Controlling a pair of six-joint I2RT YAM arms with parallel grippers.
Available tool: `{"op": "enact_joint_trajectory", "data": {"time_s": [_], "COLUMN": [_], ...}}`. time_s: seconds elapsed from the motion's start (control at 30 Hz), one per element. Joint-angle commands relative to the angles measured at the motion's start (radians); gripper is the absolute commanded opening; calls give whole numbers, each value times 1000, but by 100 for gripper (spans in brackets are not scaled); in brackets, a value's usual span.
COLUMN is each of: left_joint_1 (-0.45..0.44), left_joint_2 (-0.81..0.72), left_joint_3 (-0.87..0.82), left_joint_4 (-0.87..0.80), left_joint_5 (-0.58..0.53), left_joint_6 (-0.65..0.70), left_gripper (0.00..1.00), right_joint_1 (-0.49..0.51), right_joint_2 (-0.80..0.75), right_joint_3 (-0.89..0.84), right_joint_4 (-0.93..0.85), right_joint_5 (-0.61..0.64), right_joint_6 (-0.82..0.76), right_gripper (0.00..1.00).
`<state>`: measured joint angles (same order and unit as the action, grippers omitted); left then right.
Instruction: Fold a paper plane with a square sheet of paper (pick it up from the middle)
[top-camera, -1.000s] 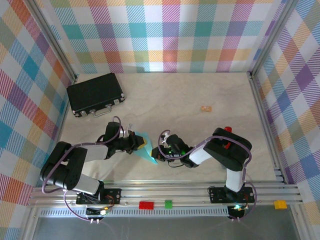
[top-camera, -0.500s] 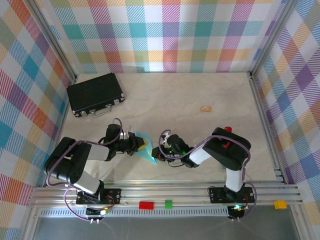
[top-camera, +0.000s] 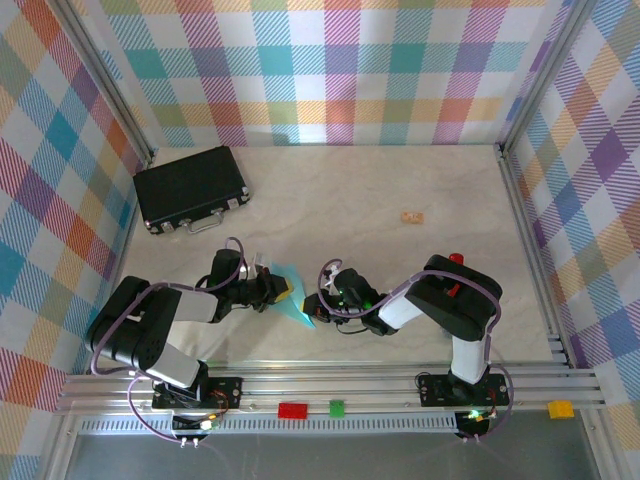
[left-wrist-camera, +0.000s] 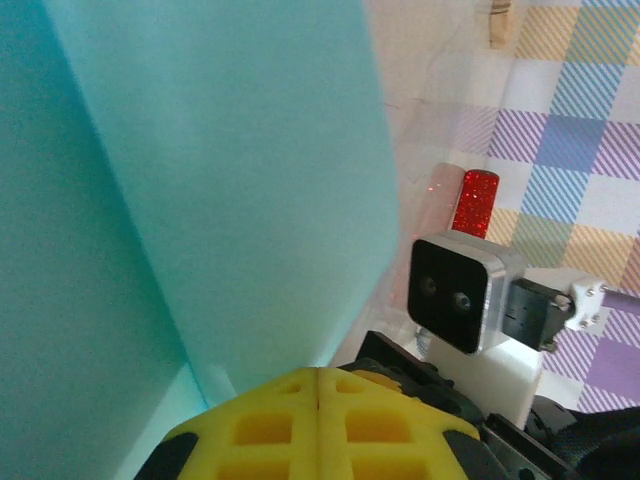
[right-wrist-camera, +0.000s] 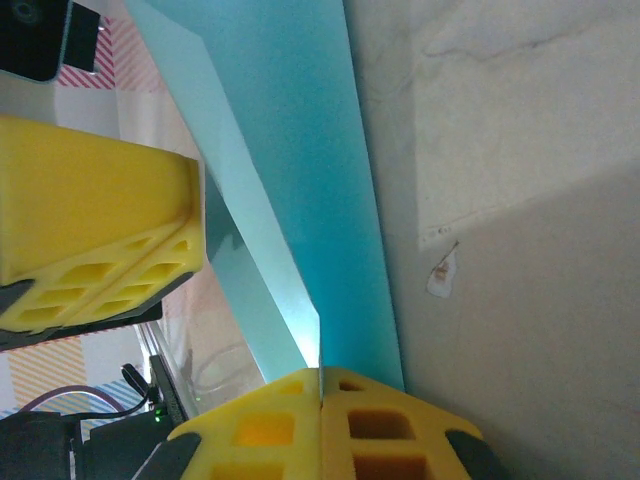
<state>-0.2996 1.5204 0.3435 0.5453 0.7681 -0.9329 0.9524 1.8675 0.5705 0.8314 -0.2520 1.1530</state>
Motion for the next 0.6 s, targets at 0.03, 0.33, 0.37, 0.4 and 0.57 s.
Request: {"op": "enact_joint_trajectory", "data": {"time_s": [0.03,0.33,0.37,0.4,0.57], "left_joint_1": [2,10,9,9,10], "left_joint_2": [43,57,58,58,59], "left_joint_3": [11,15,15,15,20], "left_joint_4": [16,22,27,33,35], "left_joint_5": [-16,-36,-34,-31,-23], "left_joint_6": [13,3,4,2,7], "left_gripper": [0,0,0,1,2], "right_joint_1": [3,3,3,4,-3], "right_joint_2": [29,25,28,30,34], "right_joint_3": [-16,22,25,25,24], "right_joint_4": [-143,-194,-193,-193,-235], "right_joint_5": [-4,-25,-29,-29,-33], "right_joint_6": [7,-10,-9,-6,8], "right_gripper": [0,0,0,0,0]}}
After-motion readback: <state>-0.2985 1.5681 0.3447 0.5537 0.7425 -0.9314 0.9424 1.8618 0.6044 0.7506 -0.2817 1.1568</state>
